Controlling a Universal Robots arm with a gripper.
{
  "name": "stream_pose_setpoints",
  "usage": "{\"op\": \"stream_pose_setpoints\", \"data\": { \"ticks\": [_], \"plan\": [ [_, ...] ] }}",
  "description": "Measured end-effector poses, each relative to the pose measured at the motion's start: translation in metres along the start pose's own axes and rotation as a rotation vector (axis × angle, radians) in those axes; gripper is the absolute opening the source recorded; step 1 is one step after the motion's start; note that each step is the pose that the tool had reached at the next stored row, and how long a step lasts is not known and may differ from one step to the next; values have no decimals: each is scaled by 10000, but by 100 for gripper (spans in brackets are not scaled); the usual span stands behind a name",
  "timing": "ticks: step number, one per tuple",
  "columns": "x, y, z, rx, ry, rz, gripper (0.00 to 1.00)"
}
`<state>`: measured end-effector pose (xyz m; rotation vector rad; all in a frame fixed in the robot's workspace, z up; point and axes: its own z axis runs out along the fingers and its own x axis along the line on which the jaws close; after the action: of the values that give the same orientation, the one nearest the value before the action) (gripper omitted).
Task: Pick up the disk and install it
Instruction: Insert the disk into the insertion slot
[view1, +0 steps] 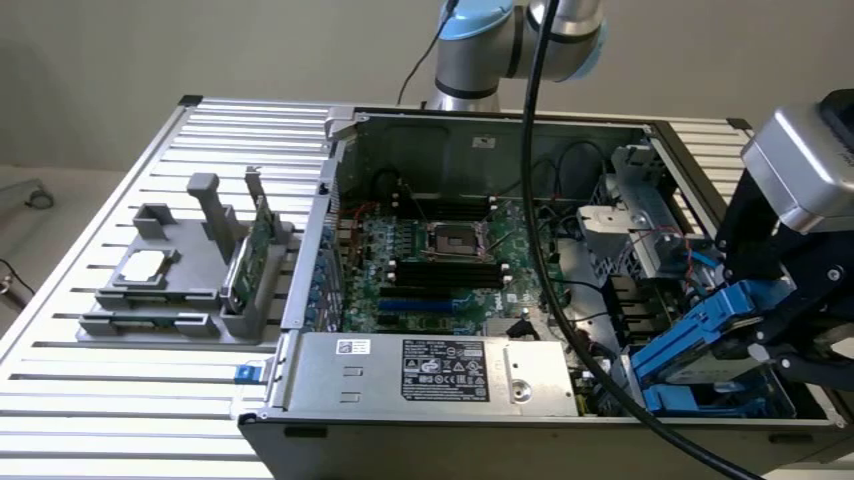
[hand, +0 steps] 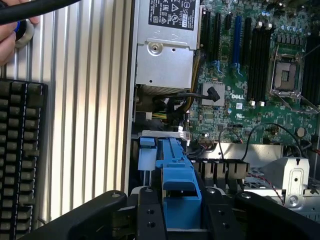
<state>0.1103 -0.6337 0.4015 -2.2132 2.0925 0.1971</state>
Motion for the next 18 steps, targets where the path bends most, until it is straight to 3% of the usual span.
{"op": "stream_pose_setpoints", "data": {
  "ticks": [1, 2, 12, 15, 18],
  "plan": [
    [0, 0, 0, 0, -1, 0, 34],
    [0, 0, 0, 0, -1, 0, 40],
    [-1, 0, -7, 0, -3, 1, 40],
    [-12, 2, -81, -1, -2, -1, 40],
    [-34, 6, -217, -9, -2, -8, 40]
  ]
}}
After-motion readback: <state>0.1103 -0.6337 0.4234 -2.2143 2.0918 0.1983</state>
